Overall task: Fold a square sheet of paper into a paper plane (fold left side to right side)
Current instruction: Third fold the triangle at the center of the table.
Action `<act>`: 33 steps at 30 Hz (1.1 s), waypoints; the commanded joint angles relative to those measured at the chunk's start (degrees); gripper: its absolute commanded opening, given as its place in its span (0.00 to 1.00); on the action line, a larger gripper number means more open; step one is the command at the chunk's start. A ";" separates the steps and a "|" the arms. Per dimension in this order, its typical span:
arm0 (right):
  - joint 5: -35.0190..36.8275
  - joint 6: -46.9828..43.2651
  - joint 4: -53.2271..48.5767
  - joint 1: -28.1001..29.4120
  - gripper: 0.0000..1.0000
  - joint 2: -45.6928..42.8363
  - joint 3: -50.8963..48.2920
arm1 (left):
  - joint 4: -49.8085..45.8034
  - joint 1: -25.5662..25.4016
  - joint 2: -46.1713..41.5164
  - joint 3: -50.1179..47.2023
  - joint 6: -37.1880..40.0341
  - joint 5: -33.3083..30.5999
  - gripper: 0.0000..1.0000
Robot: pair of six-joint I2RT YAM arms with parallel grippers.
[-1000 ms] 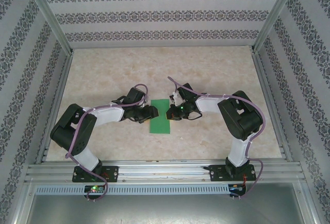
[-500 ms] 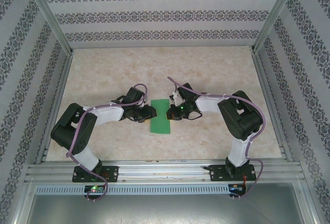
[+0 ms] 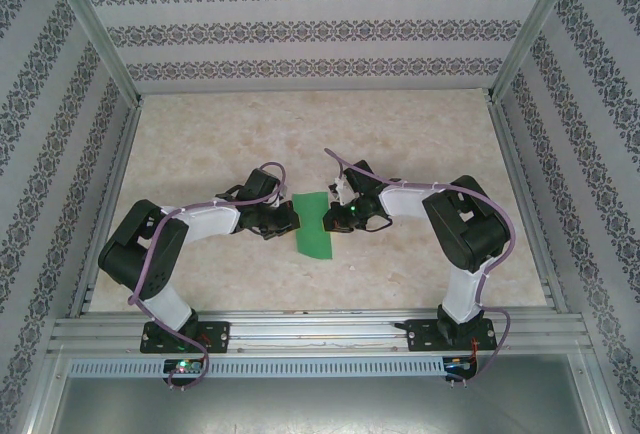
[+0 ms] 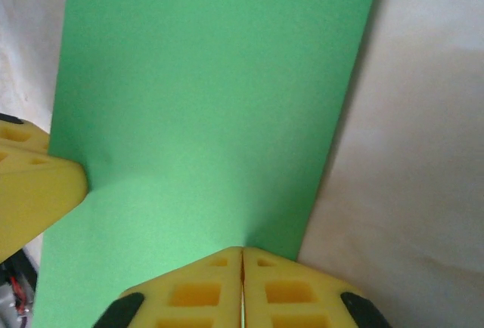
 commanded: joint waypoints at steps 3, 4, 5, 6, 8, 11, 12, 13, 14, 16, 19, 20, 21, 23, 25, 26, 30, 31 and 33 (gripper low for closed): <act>7.32 -4.23 -1.45 -0.71 0.27 -7.25 -0.40 | 3.25 0.19 -2.21 -0.79 -3.41 0.58 0.00; 8.39 -5.33 -0.91 -0.61 0.31 -9.43 -1.42 | 3.71 0.15 -2.48 -1.11 -4.34 0.58 0.00; 9.38 -6.51 -0.45 -0.41 0.34 -11.48 -2.45 | 4.26 0.00 -2.62 -1.34 -5.19 0.56 0.00; 10.80 -7.83 -0.18 0.02 0.38 -13.92 -3.85 | 5.13 -0.12 -2.82 -1.61 -6.23 0.39 0.00; 13.97 -11.20 0.12 1.37 0.44 -18.37 -6.54 | 6.38 -0.68 -3.02 -2.07 -8.05 -0.08 0.00; 18.98 -15.83 1.43 4.96 0.50 -24.68 -11.25 | 6.79 -1.17 -2.29 -1.75 -9.33 0.37 0.00; 21.27 -17.14 2.23 6.79 0.52 -26.52 -13.01 | 7.16 -1.17 -2.09 -1.82 -9.86 0.31 0.00; 23.44 -18.54 3.36 8.96 0.55 -28.25 -14.80 | 7.76 -1.19 -1.94 -1.93 -10.49 0.37 0.00; 25.51 -19.79 4.55 11.06 0.57 -29.54 -16.32 | 8.20 -1.23 -1.81 -2.08 -10.96 0.47 0.00; 29.01 -24.02 7.66 15.86 0.62 -31.51 -19.80 | 8.63 -1.31 -1.77 -2.06 -11.72 0.44 0.00; 34.16 -29.03 11.66 22.24 0.67 -32.08 -23.41 | 8.12 -1.49 -1.82 -1.99 -11.84 0.37 0.00; 35.73 -30.55 12.78 24.17 0.68 -31.66 -24.09 | 8.02 -1.52 -1.79 -1.94 -11.84 0.33 0.00; 37.35 -31.71 13.26 25.73 0.70 -31.08 -24.25 | 8.00 -1.52 -1.79 -1.89 -11.93 0.43 0.00; 40.84 -33.91 13.69 28.71 0.72 -28.99 -23.65 | 7.95 -1.69 -1.71 -1.93 -12.17 0.51 0.00; 43.06 -34.97 14.16 30.32 0.73 -26.66 -22.49 | 7.95 -1.70 -1.71 -1.98 -12.27 0.40 0.00; 43.88 -35.19 14.51 30.67 0.73 -25.33 -21.68 | 8.01 -1.81 -1.71 -1.97 -12.35 0.40 0.00; 45.17 -35.43 16.27 31.30 0.72 -20.84 -18.64 | 8.19 -1.91 -1.53 -1.99 -12.46 0.60 0.00; 45.52 -35.44 16.73 31.28 0.72 -19.75 -17.79 | 8.19 -1.89 -1.46 -1.97 -12.46 0.61 0.00; 46.40 -35.60 17.39 31.25 0.71 -17.91 -16.27 | 8.19 -1.88 -1.44 -2.06 -12.46 0.58 0.00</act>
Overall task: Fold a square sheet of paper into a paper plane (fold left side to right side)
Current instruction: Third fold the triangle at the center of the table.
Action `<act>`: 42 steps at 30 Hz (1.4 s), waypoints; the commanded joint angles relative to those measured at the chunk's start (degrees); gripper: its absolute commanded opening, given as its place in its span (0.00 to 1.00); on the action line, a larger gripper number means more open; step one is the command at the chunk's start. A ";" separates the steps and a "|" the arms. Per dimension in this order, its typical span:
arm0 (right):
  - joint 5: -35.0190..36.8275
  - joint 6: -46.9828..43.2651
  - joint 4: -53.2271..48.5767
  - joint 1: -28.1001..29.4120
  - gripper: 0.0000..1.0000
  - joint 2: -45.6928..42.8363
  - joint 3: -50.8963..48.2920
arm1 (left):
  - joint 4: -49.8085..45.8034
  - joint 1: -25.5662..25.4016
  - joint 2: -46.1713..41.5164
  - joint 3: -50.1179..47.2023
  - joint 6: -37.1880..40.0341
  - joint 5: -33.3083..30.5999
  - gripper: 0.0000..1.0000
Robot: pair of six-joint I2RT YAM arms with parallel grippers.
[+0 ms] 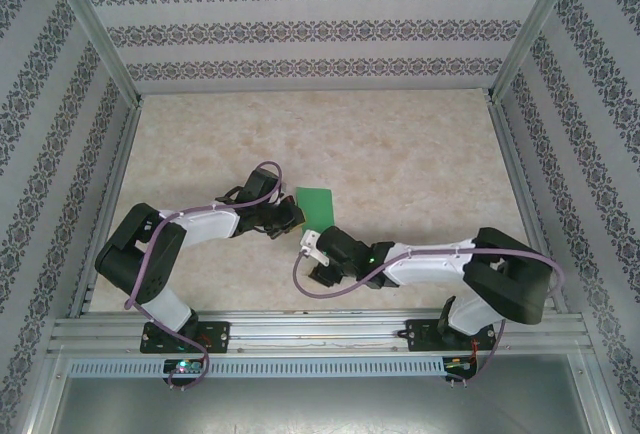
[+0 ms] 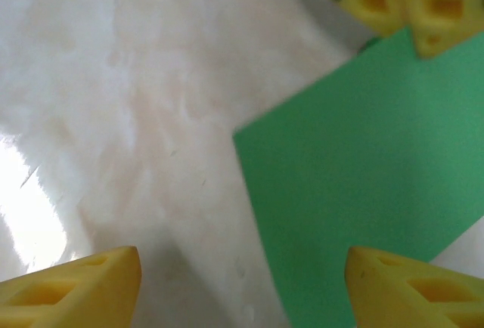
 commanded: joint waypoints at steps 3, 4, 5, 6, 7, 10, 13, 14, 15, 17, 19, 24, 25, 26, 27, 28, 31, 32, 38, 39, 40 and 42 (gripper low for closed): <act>4.36 -1.86 4.81 0.48 0.68 3.42 4.29 | 1.83 -0.59 0.09 -0.68 -0.94 0.41 0.00; 4.51 -1.87 5.02 0.48 0.66 3.86 4.75 | 1.87 -0.59 0.14 -0.70 -0.94 0.49 0.00; 4.58 -1.90 5.02 0.49 0.63 4.23 5.14 | 1.98 -0.60 0.10 -0.77 -0.94 0.41 0.00; 4.62 -1.87 5.02 0.49 0.62 4.39 5.33 | 1.87 -0.61 0.10 -0.77 -0.94 0.41 0.00; 4.67 -1.88 5.02 0.48 0.60 4.43 5.45 | 1.78 -0.62 0.09 -0.89 -0.94 0.33 0.00; 4.32 -1.79 4.76 0.39 0.49 3.87 5.13 | 1.80 -0.59 0.22 -0.90 -0.85 0.26 0.00; 3.79 -1.30 4.20 0.39 0.37 2.99 4.40 | 1.68 -0.63 0.31 -0.84 -0.77 0.17 0.00; 3.45 -1.02 3.99 0.31 0.34 2.81 4.22 | 1.63 -0.59 0.35 -0.77 -0.76 0.17 0.00; 3.27 -0.84 3.76 0.26 0.31 2.59 3.99 | 1.61 -0.65 0.35 -0.73 -0.72 0.13 0.00; 2.83 -0.31 3.15 0.21 0.24 2.16 3.61 | 1.29 -0.60 0.53 -0.54 -0.52 0.15 0.00; 2.57 0.38 2.50 0.05 0.16 1.81 3.35 | 1.00 -0.59 0.57 -0.50 -0.32 -0.02 0.01; 0.36 2.65 1.68 -1.08 0.00 0.33 2.06 | -0.56 -0.08 -0.14 -0.33 0.63 -0.38 0.14; -0.29 3.04 1.53 -1.42 0.00 0.08 1.80 | -1.11 0.10 -0.45 -0.33 0.94 -0.38 0.17; -1.15 3.60 1.38 -1.81 0.00 -0.24 1.49 | -1.93 0.41 -0.89 -0.33 1.52 -0.34 0.20; -2.12 4.21 1.25 -2.31 0.00 -0.52 1.26 | -2.86 0.82 -1.49 -0.26 2.13 -0.40 0.22; -2.98 4.65 1.08 -2.72 0.00 -0.64 1.08 | -3.80 1.22 -2.15 -0.30 2.66 -0.52 0.24; -5.98 6.24 0.61 -4.14 0.00 -1.12 0.62 | -6.89 3.03 -4.77 -0.46 4.58 -0.34 0.31; -7.30 6.69 0.33 -4.63 0.00 -1.32 0.60 | -8.14 3.80 -5.70 -0.41 5.29 -0.51 0.33; -15.92 9.53 0.01 -8.47 0.00 -1.62 -0.01 | -14.72 5.19 -4.92 5.45 13.01 2.04 0.26; -17.29 9.86 0.01 -9.23 0.00 -1.59 -0.10 | -14.94 5.05 -3.69 6.63 13.94 3.14 0.24; -18.60 10.12 0.10 -9.87 0.00 -1.55 -0.19 | -14.77 5.04 -2.48 7.72 14.58 4.19 0.21; -21.00 10.72 0.07 -10.98 0.00 -1.37 -0.19 | -14.34 4.90 0.32 9.69 15.59 6.03 0.17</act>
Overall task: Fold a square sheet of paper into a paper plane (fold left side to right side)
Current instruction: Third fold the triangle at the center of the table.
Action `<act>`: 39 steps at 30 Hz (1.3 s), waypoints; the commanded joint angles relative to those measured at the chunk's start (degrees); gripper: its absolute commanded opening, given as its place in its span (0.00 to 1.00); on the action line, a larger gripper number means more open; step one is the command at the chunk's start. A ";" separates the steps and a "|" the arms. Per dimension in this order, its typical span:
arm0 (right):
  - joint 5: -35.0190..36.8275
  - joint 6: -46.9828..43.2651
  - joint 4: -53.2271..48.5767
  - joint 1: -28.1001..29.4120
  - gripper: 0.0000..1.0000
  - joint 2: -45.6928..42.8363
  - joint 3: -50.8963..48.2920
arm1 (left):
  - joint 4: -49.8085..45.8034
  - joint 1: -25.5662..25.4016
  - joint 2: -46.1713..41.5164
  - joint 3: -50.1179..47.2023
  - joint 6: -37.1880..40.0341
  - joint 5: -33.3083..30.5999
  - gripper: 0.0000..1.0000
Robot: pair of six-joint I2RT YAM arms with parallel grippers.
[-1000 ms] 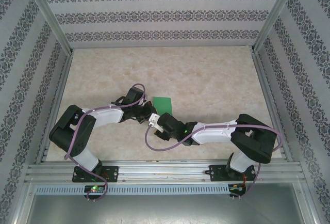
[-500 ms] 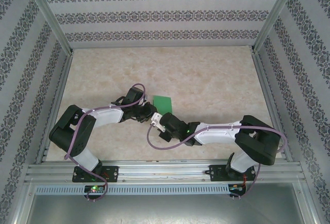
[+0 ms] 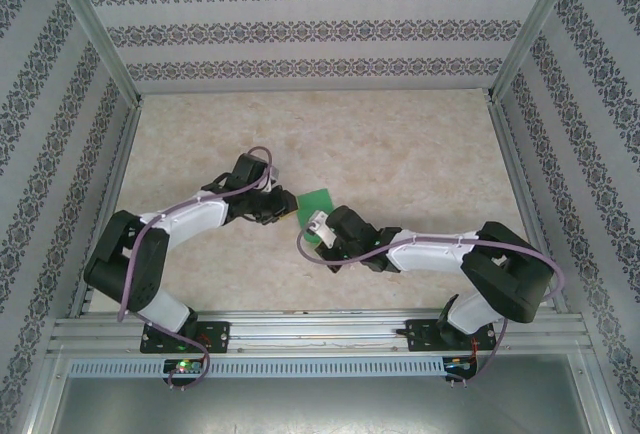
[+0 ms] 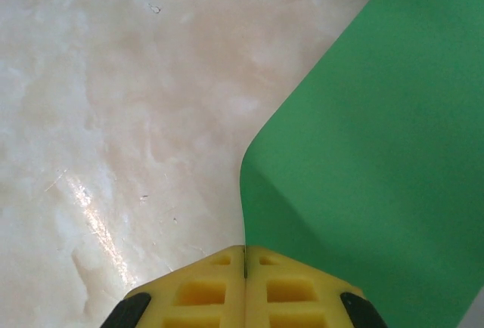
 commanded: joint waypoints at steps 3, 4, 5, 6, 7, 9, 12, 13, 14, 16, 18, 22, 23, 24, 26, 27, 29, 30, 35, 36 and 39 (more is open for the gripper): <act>-9.04 3.11 -0.47 -2.48 0.00 -0.61 -0.70 | -2.57 -0.55 7.51 5.62 6.20 5.54 0.13; -9.92 3.40 -0.41 -2.78 0.00 -0.48 -0.65 | -2.56 -0.76 9.11 6.58 6.56 5.92 0.11; -10.87 3.60 -0.47 -3.11 0.00 -0.52 -0.70 | -2.47 -1.08 10.58 7.58 7.18 6.35 0.10; -11.45 3.85 -0.49 -3.38 0.00 -0.52 -0.70 | -2.52 -1.30 11.90 8.62 7.81 6.66 0.09; -12.28 3.99 -0.58 -3.66 0.00 -0.52 -0.70 | -2.96 -1.47 13.36 9.84 8.44 6.73 0.09; -13.83 4.51 -0.67 -4.24 0.00 -0.52 -0.70 | -3.70 -1.68 15.91 11.88 9.86 6.81 0.08; -16.45 5.31 -0.75 -5.28 0.00 -0.52 -0.70 | -5.06 -2.01 19.03 14.27 11.62 6.38 0.05; -17.28 5.53 -0.70 -5.64 0.00 -0.52 -0.70 | -5.43 -2.13 19.87 14.96 11.98 6.23 0.05; -18.14 5.80 -0.73 -5.94 0.00 -0.36 -0.62 | -5.46 -2.18 20.50 15.23 12.33 6.29 0.05; -19.24 6.16 -0.75 -6.55 0.00 -0.03 -0.52 | -5.93 -2.44 21.69 15.62 12.95 6.27 0.04; -20.31 6.65 -0.92 -7.29 0.00 0.51 -0.15 | -6.53 -2.70 22.60 15.86 13.69 6.04 0.03; -22.05 8.05 -1.54 -8.99 0.00 1.56 0.57 | -7.95 -3.15 23.67 15.73 15.09 4.94 0.01; -22.44 8.55 -1.61 -9.49 0.00 1.76 0.75 | -8.14 -3.24 23.78 15.71 15.44 4.68 0.00; -22.21 9.16 -1.80 -9.95 0.00 1.93 0.87 | -8.43 -3.36 23.98 15.64 15.74 4.45 0.00; -22.26 10.05 -2.18 -10.86 0.00 2.18 1.10 | -8.86 -3.42 24.22 15.60 16.38 4.08 0.00; -21.86 10.58 -2.49 -11.32 0.00 2.37 1.23 | -9.13 -3.41 24.24 15.60 16.59 3.94 0.00; -21.90 11.04 -2.60 -11.94 0.00 2.55 1.40 | -9.30 -3.54 24.30 15.52 16.82 3.72 0.00; -21.32 11.32 -2.75 -12.15 0.00 2.68 1.48 | -9.41 -3.53 24.33 15.49 17.04 3.61 0.00; -19.30 11.93 -4.23 -13.05 0.00 4.08 2.59 | -9.68 -3.74 24.33 15.70 17.49 3.45 0.00; -18.57 12.14 -4.58 -13.24 0.00 4.38 2.85 | -9.76 -3.79 24.33 15.74 17.57 3.35 0.00; -17.62 12.24 -4.95 -13.68 0.00 5.08 3.58 | -9.94 -3.86 24.42 15.91 17.72 3.09 0.00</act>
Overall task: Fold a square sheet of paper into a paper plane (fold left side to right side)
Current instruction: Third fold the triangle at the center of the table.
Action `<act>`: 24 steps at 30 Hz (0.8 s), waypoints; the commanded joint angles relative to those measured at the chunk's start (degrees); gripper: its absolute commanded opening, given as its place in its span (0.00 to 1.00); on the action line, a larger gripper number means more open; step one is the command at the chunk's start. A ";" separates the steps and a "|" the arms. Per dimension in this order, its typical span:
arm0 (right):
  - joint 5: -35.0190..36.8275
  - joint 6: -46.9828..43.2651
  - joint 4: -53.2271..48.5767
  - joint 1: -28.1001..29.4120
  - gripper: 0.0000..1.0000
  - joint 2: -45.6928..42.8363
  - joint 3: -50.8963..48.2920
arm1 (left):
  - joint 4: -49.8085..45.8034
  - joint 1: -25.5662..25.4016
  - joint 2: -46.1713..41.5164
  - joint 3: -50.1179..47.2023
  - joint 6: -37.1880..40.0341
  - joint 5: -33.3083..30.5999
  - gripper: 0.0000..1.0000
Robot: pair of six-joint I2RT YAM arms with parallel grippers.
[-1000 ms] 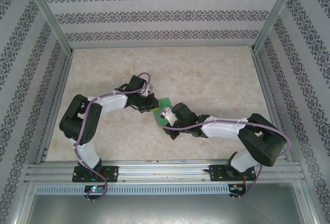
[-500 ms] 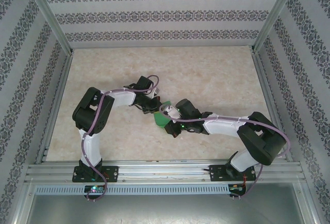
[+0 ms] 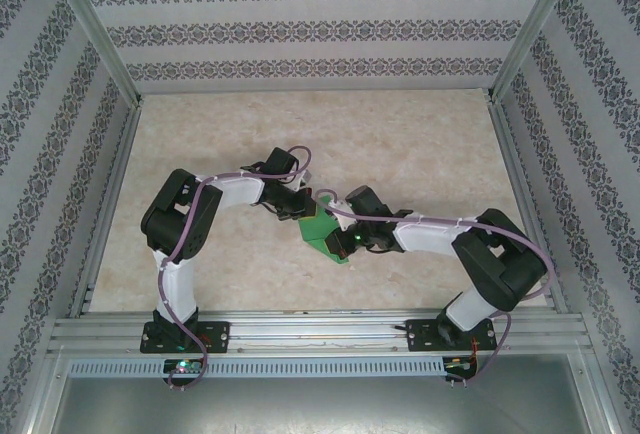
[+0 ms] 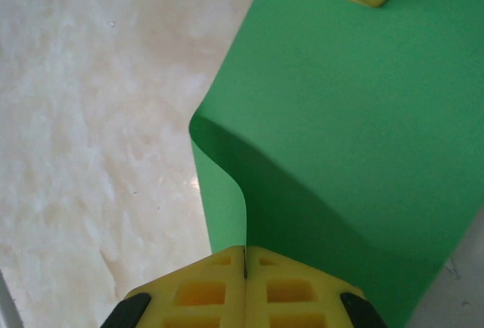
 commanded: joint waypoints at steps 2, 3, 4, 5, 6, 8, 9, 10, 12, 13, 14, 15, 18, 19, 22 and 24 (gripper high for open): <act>2.30 0.70 -1.69 -0.89 0.00 1.18 2.21 | -4.80 -1.12 1.80 0.73 1.88 -2.02 0.00; 2.93 0.65 -2.06 -0.98 0.00 1.35 2.49 | -4.85 -1.20 1.89 0.78 1.97 -2.05 0.00; 3.08 0.46 -2.34 -1.10 0.00 1.53 2.72 | -4.89 -1.23 1.89 0.84 1.97 -2.05 0.00; 3.29 0.44 -2.52 -1.18 0.00 1.71 2.89 | -4.96 -1.21 1.97 0.95 1.97 -2.05 0.00; 3.58 0.35 -2.70 -1.32 0.00 1.87 3.07 | -5.06 -1.29 2.06 0.96 2.05 -2.14 0.00; 3.61 0.19 -2.92 -1.46 0.00 2.14 3.29 | -5.15 -1.36 2.06 1.09 2.06 -2.23 0.00; 3.72 0.17 -3.06 -1.59 0.00 2.24 3.44 | -5.24 -1.40 2.06 1.13 2.11 -2.29 0.00; 3.72 0.09 -3.16 -1.62 0.00 2.32 3.51 | -5.24 -1.38 2.06 1.12 2.09 -2.32 0.00; 4.07 0.02 -3.51 -1.77 0.00 2.45 3.64 | -5.32 -1.46 2.06 1.09 2.03 -2.34 0.00; 4.20 0.00 -3.65 -1.71 0.00 2.51 3.72 | -5.33 -1.42 2.06 1.15 2.11 -2.40 0.00; 4.45 0.00 -3.75 -1.86 0.00 2.59 3.73 | -5.33 -1.44 2.06 1.15 2.14 -2.40 0.00; 4.64 0.00 -3.77 -1.93 0.00 2.60 3.73 | -5.33 -1.39 2.09 1.19 2.15 -2.36 0.00; 5.12 0.00 -3.76 -2.00 0.00 2.58 3.73 | -5.42 -1.47 2.06 1.31 2.10 -2.56 0.00; 5.41 0.08 -3.77 -2.09 0.00 2.69 3.80 | -5.42 -1.47 2.02 1.28 2.15 -2.58 0.00; 5.90 0.08 -3.78 -2.22 0.00 2.69 3.82 | -5.42 -1.52 2.06 1.26 2.06 -2.62 0.00; 6.00 0.04 -3.83 -2.23 0.00 2.78 4.03 | -5.46 -1.49 2.06 1.22 2.05 -2.67 0.00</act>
